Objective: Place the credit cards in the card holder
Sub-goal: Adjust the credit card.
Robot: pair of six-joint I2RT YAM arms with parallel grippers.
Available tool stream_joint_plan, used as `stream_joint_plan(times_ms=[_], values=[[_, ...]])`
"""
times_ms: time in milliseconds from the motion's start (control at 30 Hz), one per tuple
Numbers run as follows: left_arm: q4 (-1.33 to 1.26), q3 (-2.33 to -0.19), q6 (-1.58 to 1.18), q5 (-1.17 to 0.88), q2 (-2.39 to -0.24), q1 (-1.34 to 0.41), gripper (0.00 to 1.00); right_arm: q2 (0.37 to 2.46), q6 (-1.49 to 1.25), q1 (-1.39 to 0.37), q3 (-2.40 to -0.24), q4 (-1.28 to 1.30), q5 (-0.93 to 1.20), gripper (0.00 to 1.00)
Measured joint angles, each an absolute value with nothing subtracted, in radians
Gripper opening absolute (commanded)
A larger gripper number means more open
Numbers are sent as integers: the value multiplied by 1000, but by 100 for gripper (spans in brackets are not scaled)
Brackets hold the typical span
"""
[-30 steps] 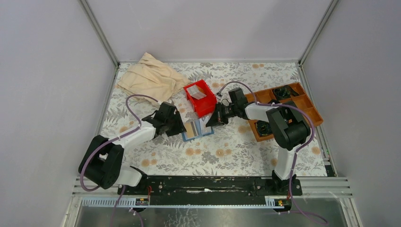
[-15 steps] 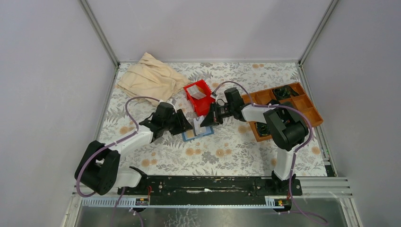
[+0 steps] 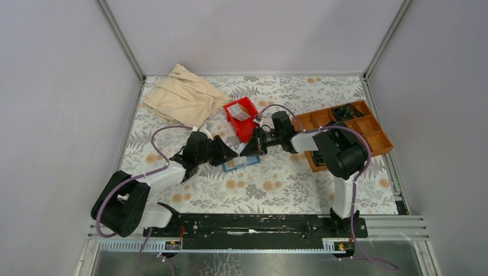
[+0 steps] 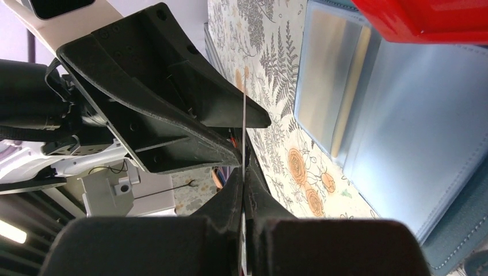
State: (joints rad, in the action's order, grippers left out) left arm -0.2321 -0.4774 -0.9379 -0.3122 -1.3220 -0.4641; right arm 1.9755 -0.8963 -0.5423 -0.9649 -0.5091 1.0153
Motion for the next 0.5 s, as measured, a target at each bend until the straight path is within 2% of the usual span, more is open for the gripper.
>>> stream_joint_plan(times_ms=[167,333,433,500], values=[[-340,-427,-978,-319,-1317,-464,36,2001,-992,-543,-935,-635,1039,0],[-443,-371,-1015,-325,-1303,-461,17,2022,-1066,-545,-910,-727,1050,0],[-488,-347,-1032,-327,-1295,-455,0,2025,-1087,-544,-901,-752,1049,0],[-530,-332,-1045,-334,-1293,-451,0,2026,-1095,-542,-898,-755,1049,0]])
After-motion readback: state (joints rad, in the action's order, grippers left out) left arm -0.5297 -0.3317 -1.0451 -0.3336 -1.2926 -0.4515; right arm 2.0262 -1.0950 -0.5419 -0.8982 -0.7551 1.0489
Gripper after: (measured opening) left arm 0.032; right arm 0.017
